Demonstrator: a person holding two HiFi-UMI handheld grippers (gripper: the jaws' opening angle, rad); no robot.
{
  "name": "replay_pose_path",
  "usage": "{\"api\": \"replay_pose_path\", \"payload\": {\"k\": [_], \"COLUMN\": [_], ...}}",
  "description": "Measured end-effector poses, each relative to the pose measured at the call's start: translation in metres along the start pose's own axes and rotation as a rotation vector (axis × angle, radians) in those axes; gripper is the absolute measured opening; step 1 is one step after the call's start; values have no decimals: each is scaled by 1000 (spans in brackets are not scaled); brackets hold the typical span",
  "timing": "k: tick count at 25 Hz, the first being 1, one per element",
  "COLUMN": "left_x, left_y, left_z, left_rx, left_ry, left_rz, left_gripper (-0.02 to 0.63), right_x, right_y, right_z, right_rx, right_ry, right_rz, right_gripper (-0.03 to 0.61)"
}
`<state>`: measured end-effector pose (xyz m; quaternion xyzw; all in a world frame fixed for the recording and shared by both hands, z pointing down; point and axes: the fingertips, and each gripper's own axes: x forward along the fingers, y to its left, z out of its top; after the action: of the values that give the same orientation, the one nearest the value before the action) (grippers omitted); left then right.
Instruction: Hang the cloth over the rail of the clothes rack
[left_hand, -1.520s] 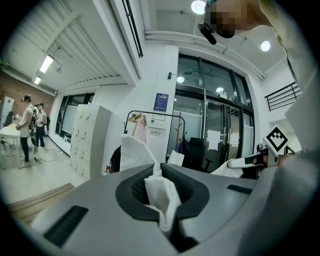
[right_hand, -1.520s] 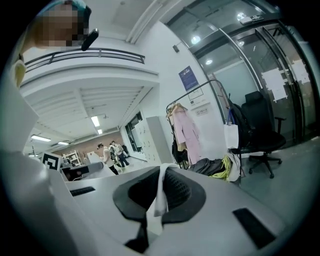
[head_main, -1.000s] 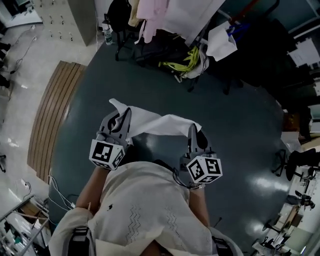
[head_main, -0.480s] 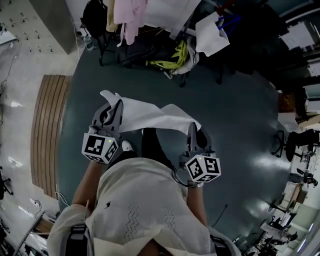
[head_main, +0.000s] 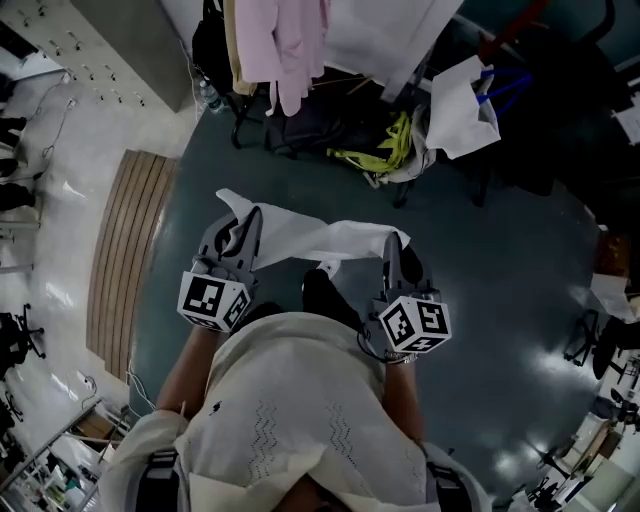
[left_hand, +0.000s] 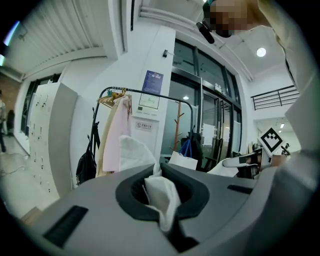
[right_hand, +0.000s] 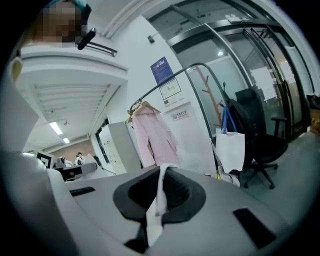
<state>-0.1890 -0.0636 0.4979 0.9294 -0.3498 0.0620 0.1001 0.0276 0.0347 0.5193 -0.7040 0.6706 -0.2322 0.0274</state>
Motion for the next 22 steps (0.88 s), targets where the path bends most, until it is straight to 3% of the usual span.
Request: {"api": "replay_pose_path", "payload": {"k": [4, 10, 17, 22], "left_x": [55, 106, 195, 273], "left_y": [0, 9, 20, 49], "left_z": [19, 27, 40, 46], "left_rx": [27, 16, 35, 6], "left_ry": [-29, -15, -10, 24], "left_rz": [57, 75, -31, -121], "left_gripper": [17, 17, 17, 17], "right_x": [43, 75, 111, 149], "right_y": [-41, -78, -115, -141], "right_z": [35, 65, 86, 110], "right_rx": [-29, -30, -14, 4], "right_ry": [16, 8, -1, 0], "right_rz": [57, 49, -60, -189], "right_gripper": [21, 21, 21, 21]}}
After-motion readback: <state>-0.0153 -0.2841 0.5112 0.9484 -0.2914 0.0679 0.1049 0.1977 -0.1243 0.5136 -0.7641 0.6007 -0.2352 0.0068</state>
